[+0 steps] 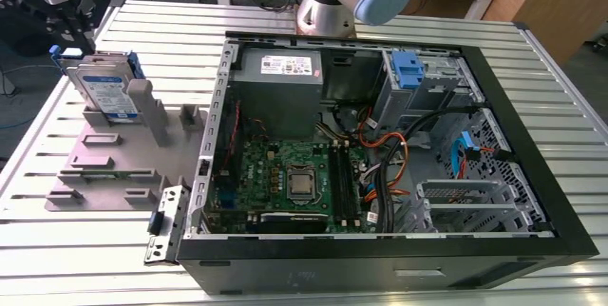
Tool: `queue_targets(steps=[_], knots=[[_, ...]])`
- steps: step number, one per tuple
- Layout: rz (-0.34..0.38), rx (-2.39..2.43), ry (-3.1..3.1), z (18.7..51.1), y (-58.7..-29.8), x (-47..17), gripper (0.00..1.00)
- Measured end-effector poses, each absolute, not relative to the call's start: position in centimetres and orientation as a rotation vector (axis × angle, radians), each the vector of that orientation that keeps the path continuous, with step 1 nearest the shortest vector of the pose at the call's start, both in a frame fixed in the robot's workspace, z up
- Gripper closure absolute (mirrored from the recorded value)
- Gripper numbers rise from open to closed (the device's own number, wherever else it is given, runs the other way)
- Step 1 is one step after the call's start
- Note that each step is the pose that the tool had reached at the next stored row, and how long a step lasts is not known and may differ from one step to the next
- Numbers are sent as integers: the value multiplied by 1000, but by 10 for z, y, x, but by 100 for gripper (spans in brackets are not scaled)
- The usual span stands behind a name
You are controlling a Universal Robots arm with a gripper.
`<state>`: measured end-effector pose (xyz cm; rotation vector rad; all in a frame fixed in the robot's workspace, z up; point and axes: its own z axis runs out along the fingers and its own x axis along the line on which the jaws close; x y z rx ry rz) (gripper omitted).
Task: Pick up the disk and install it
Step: 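Pick up the disk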
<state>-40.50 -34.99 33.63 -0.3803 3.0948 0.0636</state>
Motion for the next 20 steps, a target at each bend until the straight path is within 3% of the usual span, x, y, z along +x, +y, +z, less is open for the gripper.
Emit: queue_targets(steps=[20], knots=[[69, -925, 2985, 335, -350, -405, 89]])
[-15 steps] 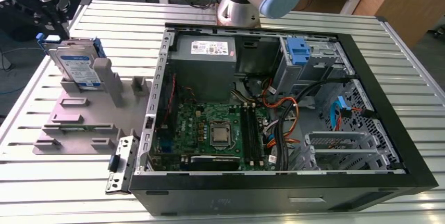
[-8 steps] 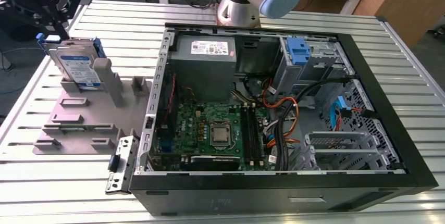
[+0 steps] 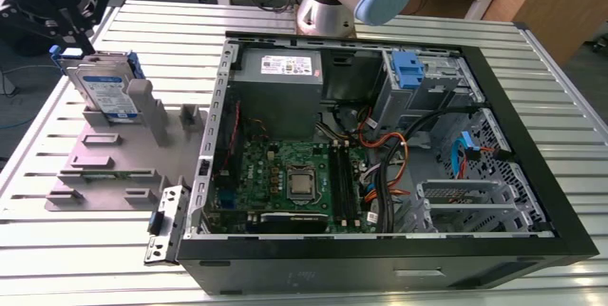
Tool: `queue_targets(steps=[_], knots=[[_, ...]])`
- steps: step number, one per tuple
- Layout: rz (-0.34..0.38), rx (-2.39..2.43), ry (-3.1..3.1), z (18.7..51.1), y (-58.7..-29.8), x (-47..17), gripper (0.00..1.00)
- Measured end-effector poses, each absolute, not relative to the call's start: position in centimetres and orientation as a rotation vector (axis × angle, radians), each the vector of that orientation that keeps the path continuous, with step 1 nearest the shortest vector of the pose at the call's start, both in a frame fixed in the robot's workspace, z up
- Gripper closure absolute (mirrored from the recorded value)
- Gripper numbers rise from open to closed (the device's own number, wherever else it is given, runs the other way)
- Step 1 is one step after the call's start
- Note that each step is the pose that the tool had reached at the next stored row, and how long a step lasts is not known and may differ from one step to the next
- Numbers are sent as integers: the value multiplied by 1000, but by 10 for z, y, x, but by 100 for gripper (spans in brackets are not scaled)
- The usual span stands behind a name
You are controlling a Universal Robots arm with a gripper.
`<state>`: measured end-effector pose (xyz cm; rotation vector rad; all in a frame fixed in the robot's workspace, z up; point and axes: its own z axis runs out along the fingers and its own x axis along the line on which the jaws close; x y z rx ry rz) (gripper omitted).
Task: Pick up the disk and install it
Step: 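Pick up the disk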
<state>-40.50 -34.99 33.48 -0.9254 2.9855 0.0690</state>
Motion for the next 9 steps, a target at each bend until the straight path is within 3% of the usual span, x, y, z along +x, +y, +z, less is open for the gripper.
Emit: queue_targets(steps=[9], knots=[[71, -1142, 2913, 334, -350, -405, 89]])
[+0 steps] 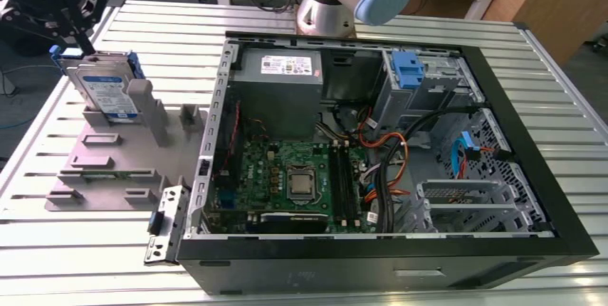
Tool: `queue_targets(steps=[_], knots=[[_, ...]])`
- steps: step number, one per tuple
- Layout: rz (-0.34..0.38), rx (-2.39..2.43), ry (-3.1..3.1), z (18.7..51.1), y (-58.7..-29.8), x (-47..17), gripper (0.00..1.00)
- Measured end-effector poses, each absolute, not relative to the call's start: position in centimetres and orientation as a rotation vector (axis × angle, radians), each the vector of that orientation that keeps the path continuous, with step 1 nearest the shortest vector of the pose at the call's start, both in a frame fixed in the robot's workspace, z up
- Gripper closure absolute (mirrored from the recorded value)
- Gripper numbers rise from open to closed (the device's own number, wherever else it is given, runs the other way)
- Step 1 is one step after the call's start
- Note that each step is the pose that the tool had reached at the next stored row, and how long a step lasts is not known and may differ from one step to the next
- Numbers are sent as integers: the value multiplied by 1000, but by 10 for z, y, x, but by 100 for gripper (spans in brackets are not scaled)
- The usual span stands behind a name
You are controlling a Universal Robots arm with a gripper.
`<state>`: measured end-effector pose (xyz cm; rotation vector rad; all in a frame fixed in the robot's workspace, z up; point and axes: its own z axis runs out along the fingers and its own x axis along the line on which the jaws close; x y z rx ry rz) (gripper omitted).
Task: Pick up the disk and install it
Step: 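Pick up the disk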
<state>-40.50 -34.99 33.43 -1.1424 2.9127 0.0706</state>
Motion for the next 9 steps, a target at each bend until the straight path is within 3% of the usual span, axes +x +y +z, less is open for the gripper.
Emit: queue_targets(steps=[9], knots=[[72, -1364, 2820, 334, -350, -405, 89]])
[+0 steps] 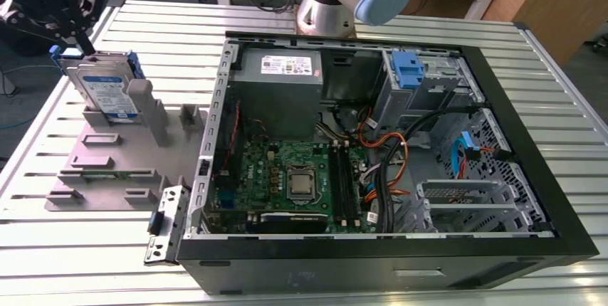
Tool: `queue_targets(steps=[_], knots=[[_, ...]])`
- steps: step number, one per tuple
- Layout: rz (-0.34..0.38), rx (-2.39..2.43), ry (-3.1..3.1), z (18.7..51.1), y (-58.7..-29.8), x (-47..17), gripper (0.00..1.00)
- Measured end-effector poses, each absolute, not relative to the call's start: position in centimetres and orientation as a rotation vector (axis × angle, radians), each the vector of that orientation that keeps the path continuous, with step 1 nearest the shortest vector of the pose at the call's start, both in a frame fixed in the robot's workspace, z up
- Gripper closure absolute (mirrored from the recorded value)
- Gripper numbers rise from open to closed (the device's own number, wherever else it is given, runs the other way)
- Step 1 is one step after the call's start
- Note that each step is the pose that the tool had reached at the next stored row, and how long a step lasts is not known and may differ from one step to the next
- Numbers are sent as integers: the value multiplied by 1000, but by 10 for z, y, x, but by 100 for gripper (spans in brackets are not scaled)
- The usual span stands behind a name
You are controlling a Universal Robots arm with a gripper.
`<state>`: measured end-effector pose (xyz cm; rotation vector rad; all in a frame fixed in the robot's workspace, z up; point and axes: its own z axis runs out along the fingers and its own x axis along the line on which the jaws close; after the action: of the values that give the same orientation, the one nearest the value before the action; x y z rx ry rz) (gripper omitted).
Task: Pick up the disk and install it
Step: 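Pick up the disk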
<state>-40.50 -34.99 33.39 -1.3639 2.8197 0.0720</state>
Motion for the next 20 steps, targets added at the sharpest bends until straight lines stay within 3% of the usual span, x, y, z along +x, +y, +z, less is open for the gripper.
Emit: queue_targets(steps=[20], knots=[[73, -1796, 2575, 333, -350, -405, 89]])
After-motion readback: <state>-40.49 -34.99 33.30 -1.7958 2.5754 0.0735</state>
